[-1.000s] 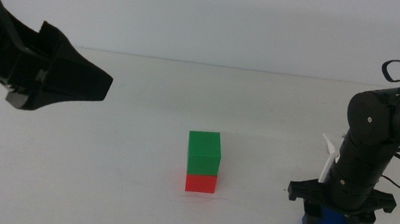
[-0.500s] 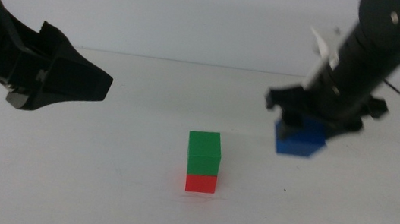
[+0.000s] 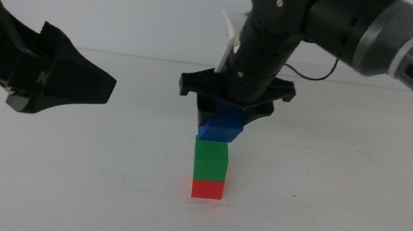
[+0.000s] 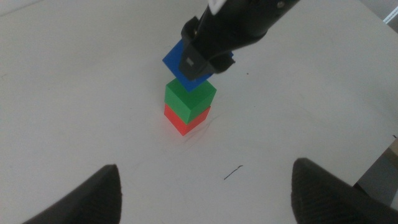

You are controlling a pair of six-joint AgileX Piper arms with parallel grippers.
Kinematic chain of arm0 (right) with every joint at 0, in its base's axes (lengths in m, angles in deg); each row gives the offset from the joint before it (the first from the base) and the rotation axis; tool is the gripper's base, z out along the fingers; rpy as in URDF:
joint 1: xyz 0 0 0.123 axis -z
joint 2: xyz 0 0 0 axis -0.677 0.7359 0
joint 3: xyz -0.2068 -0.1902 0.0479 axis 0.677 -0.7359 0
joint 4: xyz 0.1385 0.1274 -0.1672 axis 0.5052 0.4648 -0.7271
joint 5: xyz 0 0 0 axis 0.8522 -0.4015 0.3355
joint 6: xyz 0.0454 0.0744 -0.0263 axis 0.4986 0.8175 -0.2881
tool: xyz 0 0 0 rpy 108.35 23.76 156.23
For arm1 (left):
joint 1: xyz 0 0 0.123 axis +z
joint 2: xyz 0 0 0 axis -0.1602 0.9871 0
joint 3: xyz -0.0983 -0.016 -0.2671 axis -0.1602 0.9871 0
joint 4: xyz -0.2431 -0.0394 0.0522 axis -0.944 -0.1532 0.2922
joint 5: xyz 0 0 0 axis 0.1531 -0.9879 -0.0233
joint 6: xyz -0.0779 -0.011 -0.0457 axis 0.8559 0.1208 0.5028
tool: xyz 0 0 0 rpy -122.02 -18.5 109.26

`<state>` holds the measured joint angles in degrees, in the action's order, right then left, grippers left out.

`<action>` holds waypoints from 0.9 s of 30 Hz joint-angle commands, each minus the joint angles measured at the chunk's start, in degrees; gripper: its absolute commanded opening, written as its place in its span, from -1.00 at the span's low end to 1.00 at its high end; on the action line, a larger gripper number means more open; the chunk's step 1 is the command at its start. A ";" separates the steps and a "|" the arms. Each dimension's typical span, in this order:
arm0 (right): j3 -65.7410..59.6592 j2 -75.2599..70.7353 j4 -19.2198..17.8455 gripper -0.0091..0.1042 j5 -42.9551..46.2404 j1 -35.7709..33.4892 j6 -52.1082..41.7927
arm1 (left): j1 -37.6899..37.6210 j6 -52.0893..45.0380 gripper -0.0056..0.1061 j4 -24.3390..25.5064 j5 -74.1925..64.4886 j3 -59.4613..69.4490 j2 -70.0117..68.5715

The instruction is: Stack red cubes first, then green, then blue cubes in a specific spot.

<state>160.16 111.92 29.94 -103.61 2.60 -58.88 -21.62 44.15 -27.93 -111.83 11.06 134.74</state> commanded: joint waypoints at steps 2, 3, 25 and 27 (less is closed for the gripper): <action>2.19 -3.04 -0.68 -0.86 -3.79 -0.85 0.33 | -0.08 0.00 0.78 -2.81 2.69 -1.50 -0.57; 2.19 -3.05 -0.38 -0.86 -3.79 -0.85 0.42 | -0.08 0.00 0.78 -2.81 2.69 -1.50 -0.57; -0.69 -2.05 -1.36 -0.86 -3.52 -2.01 2.27 | -0.08 0.00 0.78 -2.81 2.69 -1.50 -0.57; -0.69 -1.75 -1.92 -0.86 -3.41 -2.01 2.27 | -0.08 0.00 0.78 -2.81 2.69 -1.50 -0.57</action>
<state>158.00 113.16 29.25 -103.91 0.71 -56.59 -21.62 44.15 -27.93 -111.83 11.06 134.74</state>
